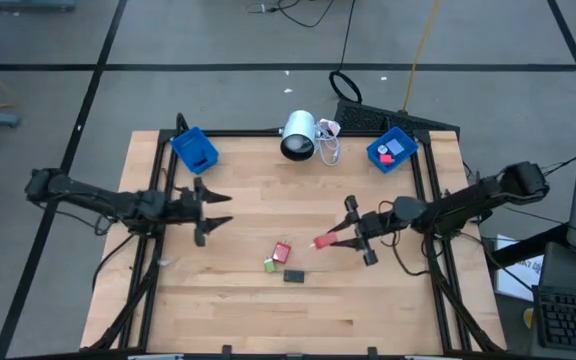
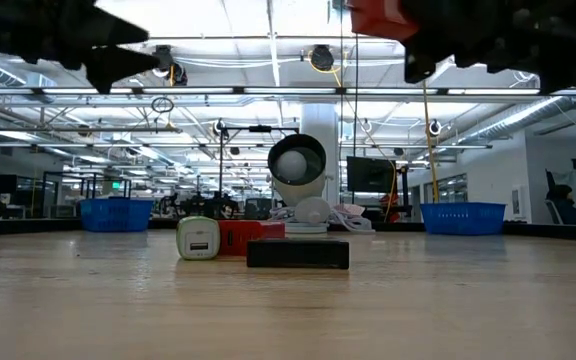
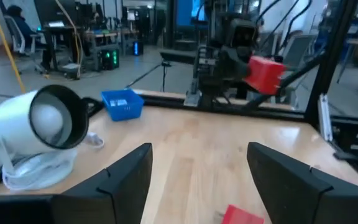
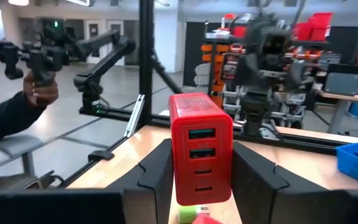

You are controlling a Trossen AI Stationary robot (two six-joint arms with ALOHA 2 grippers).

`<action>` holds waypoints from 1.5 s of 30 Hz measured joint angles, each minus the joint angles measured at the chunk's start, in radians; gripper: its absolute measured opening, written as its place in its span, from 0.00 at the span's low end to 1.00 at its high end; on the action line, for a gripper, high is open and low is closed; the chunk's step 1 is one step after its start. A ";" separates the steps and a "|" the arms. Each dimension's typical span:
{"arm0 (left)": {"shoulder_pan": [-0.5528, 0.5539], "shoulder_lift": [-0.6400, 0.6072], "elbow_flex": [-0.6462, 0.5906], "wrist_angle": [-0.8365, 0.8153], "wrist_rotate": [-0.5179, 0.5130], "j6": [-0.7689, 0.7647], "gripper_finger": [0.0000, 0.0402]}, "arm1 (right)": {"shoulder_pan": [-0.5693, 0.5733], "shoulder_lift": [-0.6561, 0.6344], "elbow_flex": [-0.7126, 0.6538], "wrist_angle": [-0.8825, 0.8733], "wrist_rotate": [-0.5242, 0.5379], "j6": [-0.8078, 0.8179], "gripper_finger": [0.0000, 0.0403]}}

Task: Pick & Place Office items
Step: Put the top red charger adapter into the right blue bin

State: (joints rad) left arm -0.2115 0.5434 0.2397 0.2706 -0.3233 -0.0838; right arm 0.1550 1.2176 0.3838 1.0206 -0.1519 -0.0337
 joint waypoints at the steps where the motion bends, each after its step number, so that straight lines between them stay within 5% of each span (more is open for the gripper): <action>1: 0.000 -0.046 -0.028 -0.009 0.001 0.000 0.64 | -0.006 -0.017 -0.013 0.001 0.007 0.006 0.29; 10: 0.000 -0.336 -0.119 -0.196 -0.065 -0.015 0.65 | -0.039 -0.169 -0.150 0.001 0.135 0.023 0.29; 23: 0.000 -0.529 -0.119 -0.448 -0.256 -0.025 0.71 | -0.104 -0.284 -0.246 0.000 0.185 0.079 0.29; 38: 0.000 -0.538 -0.119 -0.531 -0.298 -0.050 0.69 | -0.191 -0.288 -0.254 -0.013 0.315 0.156 0.29; 45: 0.000 -0.538 -0.119 -0.529 -0.298 0.057 0.72 | -0.230 -0.288 -0.254 -0.033 0.366 0.176 0.29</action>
State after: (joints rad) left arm -0.2116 0.0059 0.1204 -0.2584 -0.6212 -0.0270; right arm -0.0747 0.9298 0.1295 0.9876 0.2138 0.1425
